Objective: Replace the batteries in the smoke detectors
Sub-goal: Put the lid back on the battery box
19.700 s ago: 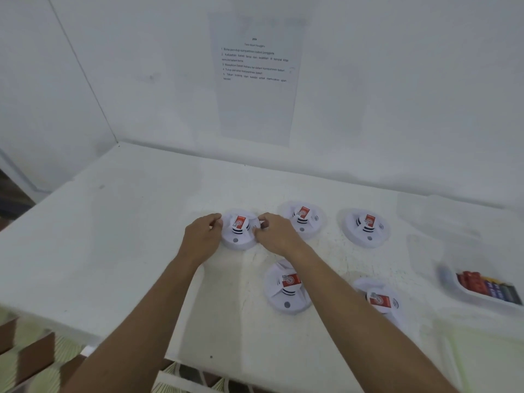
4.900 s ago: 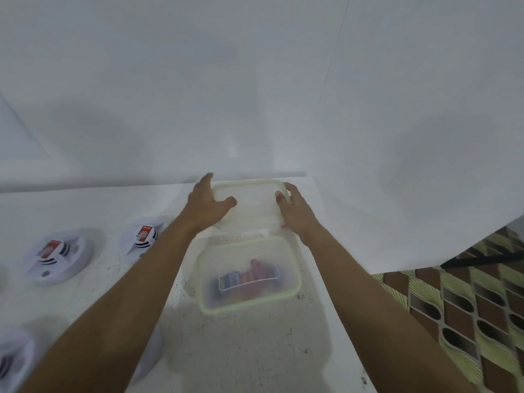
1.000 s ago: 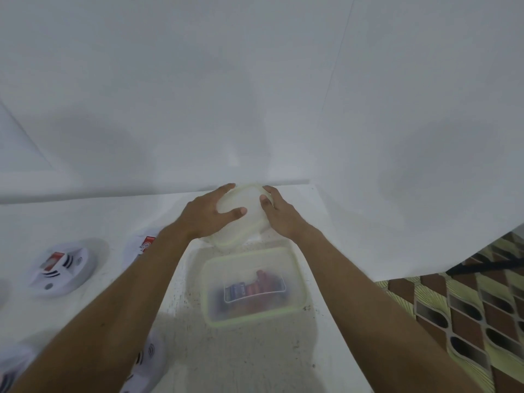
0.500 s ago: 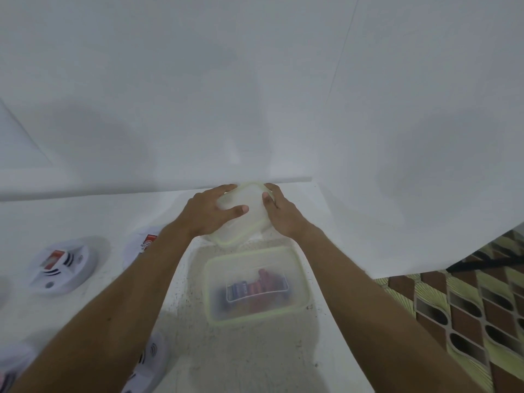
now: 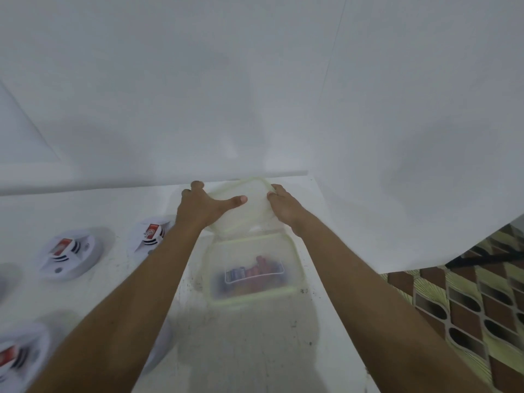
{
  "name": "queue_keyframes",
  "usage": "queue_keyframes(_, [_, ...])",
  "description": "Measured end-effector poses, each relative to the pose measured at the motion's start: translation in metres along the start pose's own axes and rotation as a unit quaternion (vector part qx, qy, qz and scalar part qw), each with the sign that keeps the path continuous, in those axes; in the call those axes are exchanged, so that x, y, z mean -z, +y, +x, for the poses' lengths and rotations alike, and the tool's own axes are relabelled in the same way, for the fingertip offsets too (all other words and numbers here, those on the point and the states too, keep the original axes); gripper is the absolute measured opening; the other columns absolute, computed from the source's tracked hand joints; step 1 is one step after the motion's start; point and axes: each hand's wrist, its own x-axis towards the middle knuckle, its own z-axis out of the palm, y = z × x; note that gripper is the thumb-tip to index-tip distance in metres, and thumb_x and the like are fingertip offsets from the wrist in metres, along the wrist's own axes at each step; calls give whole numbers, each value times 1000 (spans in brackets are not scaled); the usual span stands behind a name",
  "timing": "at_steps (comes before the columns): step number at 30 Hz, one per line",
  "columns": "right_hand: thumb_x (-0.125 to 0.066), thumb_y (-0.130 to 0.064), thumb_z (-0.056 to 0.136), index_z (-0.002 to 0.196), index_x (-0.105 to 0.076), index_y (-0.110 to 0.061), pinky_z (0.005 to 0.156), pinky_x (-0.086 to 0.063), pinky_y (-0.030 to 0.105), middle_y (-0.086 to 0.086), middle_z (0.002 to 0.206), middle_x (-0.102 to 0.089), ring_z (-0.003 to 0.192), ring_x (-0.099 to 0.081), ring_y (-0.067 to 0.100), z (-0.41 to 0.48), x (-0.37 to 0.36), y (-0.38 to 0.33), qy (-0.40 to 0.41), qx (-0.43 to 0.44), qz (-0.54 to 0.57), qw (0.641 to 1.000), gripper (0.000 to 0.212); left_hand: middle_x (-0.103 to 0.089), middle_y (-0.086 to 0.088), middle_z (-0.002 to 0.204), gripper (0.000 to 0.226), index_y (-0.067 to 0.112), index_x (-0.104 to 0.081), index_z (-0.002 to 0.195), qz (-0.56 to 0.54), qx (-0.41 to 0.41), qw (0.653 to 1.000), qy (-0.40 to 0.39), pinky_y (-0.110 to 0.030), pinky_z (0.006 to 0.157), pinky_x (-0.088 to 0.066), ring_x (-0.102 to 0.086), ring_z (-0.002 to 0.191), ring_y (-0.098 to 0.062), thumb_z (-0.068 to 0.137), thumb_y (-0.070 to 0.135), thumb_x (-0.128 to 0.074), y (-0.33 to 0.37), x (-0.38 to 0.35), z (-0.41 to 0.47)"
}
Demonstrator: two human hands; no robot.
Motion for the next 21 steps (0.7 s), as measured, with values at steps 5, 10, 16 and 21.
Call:
queue_keyframes(5, [-32, -35, 105, 150, -35, -20, 107, -42, 43, 7, 142, -50, 124, -51, 27, -15, -7, 7, 30, -7, -17, 999, 48, -41, -11, 138, 111, 13, -28, 142, -86, 41, 995, 9, -38, 71, -59, -52, 104, -24, 61, 72, -75, -2, -3, -23])
queue_keyframes(10, [-46, -43, 92, 146, -47, -21, 109, -44, 46, 4, 145, -52, 126, -56, 29, -33, -7, 13, 66, -6, -6, 998, 58, -44, -14, 144, 93, 19, -24, 146, -166, 33, 986, 10, -45, 100, -47, -53, 118, -30, 75, 45, -79, -16, 3, -40])
queue_keyframes(16, [-49, -43, 94, 149, -37, -24, 107, -46, 46, 5, 137, -56, 120, -59, 26, -53, -7, 21, 56, 3, 16, 998, 59, -55, -7, 136, 72, 12, -45, 136, -198, -5, 977, 75, -32, 93, -44, -54, 120, -22, 78, 37, -80, -27, 6, -62])
queue_keyframes(21, [-47, -42, 103, 144, -41, -24, 104, -48, 42, 6, 131, -60, 115, -60, 23, -61, -7, 25, 64, 25, 27, 997, 46, -58, -5, 131, 65, 10, -51, 132, -173, -23, 981, 88, -34, 97, -45, -54, 119, -20, 80, 43, -76, -30, 4, -69])
